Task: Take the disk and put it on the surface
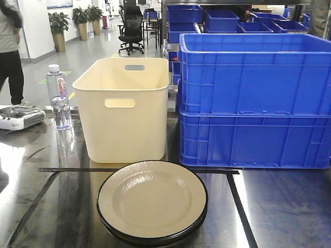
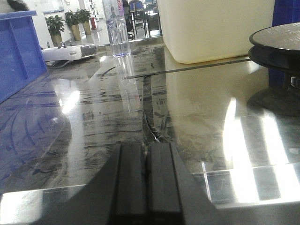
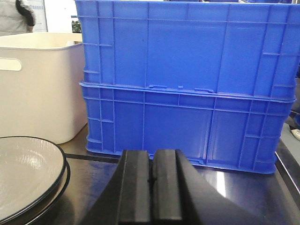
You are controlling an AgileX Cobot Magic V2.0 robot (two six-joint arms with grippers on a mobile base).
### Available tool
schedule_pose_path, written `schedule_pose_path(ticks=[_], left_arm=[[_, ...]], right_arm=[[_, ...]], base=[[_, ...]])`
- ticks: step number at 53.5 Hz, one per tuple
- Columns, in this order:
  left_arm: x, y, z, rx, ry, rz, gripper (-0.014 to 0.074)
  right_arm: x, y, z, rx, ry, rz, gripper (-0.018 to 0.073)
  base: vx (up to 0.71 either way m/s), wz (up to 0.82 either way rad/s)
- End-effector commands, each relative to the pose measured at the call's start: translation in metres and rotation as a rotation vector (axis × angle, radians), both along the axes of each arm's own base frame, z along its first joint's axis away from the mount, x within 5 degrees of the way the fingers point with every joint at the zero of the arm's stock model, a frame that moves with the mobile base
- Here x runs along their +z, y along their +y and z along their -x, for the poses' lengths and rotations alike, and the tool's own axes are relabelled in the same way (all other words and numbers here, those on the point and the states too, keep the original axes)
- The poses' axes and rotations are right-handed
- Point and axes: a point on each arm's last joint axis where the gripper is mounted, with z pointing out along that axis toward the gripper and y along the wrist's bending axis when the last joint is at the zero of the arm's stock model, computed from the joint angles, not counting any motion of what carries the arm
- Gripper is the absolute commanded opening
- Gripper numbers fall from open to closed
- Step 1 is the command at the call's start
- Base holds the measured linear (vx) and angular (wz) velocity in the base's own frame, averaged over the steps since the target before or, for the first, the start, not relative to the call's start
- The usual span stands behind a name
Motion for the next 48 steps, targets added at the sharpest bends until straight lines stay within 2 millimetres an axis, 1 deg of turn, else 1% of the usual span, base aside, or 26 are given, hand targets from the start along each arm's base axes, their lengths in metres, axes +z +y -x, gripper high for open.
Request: schedule_pose_path(ticks=[1, 8, 11, 13, 18, 22, 24, 25, 28, 30, 31, 32, 34, 35, 36, 37, 39, 42, 45, 48], left_arm=[[0.005, 0.0, 0.001, 0.005, -0.097, 0.008, -0.0002], [0.005, 0.0, 0.001, 0.005, -0.097, 0.008, -0.0002], [0.005, 0.0, 0.001, 0.005, -0.097, 0.008, -0.0002], [0.005, 0.0, 0.001, 0.005, -0.097, 0.008, -0.0002], [0.005, 0.0, 0.001, 0.005, -0.097, 0.008, -0.0002], [0.005, 0.0, 0.001, 0.005, -0.097, 0.008, -0.0002], [0.005, 0.0, 0.001, 0.005, -0.097, 0.008, -0.0002], [0.005, 0.0, 0.001, 0.005, -0.097, 0.008, -0.0002], [0.005, 0.0, 0.001, 0.005, -0.097, 0.008, -0.0002], [0.005, 0.0, 0.001, 0.005, -0.097, 0.008, -0.0002], [0.005, 0.0, 0.001, 0.005, -0.097, 0.008, -0.0002], [0.005, 0.0, 0.001, 0.005, -0.097, 0.008, -0.0002], [0.005, 0.0, 0.001, 0.005, -0.097, 0.008, -0.0002], [0.005, 0.0, 0.001, 0.005, -0.097, 0.008, -0.0002], [0.005, 0.0, 0.001, 0.005, -0.097, 0.008, -0.0002], [0.005, 0.0, 0.001, 0.005, -0.097, 0.008, -0.0002], [0.005, 0.0, 0.001, 0.005, -0.097, 0.008, -0.0002], [0.005, 0.0, 0.001, 0.005, -0.097, 0.008, -0.0002], [0.005, 0.0, 0.001, 0.005, -0.097, 0.008, -0.0002], [0.005, 0.0, 0.001, 0.005, -0.097, 0.008, -0.0002]], right_arm=[[0.011, 0.0, 0.001, 0.008, -0.037, 0.009, -0.0009], [0.011, 0.0, 0.001, 0.008, -0.036, 0.007, -0.0009], [0.011, 0.001, 0.001, 0.015, -0.025, -0.049, -0.0009], [0.01, 0.003, 0.001, 0.032, -0.01, -0.126, -0.0009], [0.011, 0.006, 0.002, 0.068, -0.001, -0.2, -0.0009], [0.012, 0.01, 0.003, 0.114, -0.014, -0.168, -0.0009], [0.012, 0.013, 0.004, 0.148, -0.025, -0.093, -0.0009], [0.011, 0.014, 0.004, 0.162, -0.018, -0.106, -0.0009], [0.01, 0.017, 0.005, 0.19, -0.012, -0.039, -0.0009], [0.009, 0.017, 0.005, 0.195, -0.002, -0.032, -0.0009], [0.008, 0.017, 0.005, 0.195, 0.013, -0.062, -0.0009], [0.007, 0.017, 0.005, 0.197, 0.015, -0.034, -0.0009], [0.006, 0.017, 0.005, 0.196, 0.033, -0.037, -0.0009], [0.005, 0.017, 0.005, 0.194, 0.048, -0.064, -0.0009], [0.004, 0.017, 0.005, 0.192, 0.054, -0.036, -0.0009], [0.003, 0.017, 0.005, 0.188, 0.068, -0.064, -0.0009], [0.001, 0.015, 0.005, 0.175, 0.092, -0.04, -0.0009], [-0.004, 0.014, 0.005, 0.154, 0.13, -0.048, -0.0009], [-0.008, 0.011, 0.008, 0.139, 0.124, -0.051, -0.0009], [-0.018, 0.008, 0.015, 0.132, 0.111, -0.054, -0.0009]], base=[[0.0, 0.0], [0.0, 0.0], [0.0, 0.0], [0.0, 0.0], [0.0, 0.0], [0.0, 0.0], [0.0, 0.0], [0.0, 0.0], [0.0, 0.0], [0.0, 0.0], [0.0, 0.0], [0.0, 0.0], [0.0, 0.0], [0.0, 0.0], [0.0, 0.0], [0.0, 0.0], [0.0, 0.0], [0.0, 0.0], [0.0, 0.0], [0.0, 0.0]])
